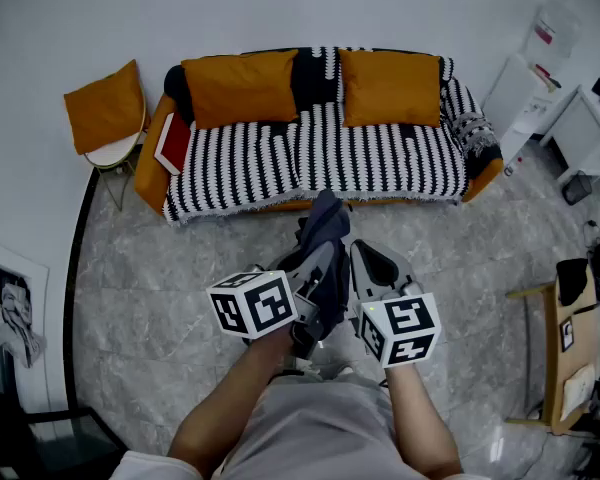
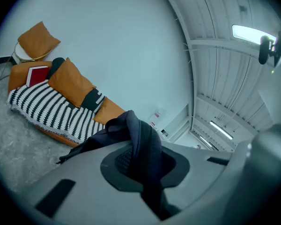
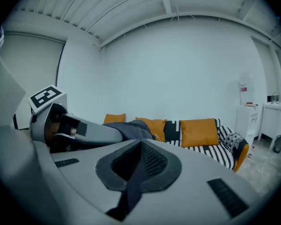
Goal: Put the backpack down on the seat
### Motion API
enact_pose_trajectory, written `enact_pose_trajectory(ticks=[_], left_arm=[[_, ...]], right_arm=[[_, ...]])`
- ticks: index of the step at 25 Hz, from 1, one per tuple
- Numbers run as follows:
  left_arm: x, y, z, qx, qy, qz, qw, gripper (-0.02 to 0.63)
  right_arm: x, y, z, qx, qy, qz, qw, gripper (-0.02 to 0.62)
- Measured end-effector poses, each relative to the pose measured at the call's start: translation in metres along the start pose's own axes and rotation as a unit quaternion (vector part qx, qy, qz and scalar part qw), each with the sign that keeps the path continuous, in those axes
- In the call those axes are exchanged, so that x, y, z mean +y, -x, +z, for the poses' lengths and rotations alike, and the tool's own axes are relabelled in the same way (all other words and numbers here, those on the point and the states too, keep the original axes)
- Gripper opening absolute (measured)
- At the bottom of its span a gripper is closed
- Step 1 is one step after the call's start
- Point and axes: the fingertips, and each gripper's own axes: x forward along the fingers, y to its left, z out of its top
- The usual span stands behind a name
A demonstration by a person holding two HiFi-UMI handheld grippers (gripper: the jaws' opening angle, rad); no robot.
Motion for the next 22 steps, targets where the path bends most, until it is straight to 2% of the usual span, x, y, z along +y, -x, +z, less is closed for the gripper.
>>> enact_pose_trajectory(ticks=[12,22], left_arm=[[0.005,0.000,0.001,0.005,0.001,0.001,1.0000,0.031],[0.023,-0.037,0.023,0.001,-0.001,0.017,0.9999,0.031]], right_arm=[[0.004,-0.003,-0.001,-0.005,-0.010,0.008,1.000,0.002],[-0.022,-0.040,0.005,-0.008,-0.017,0.029,0.999,0.002]])
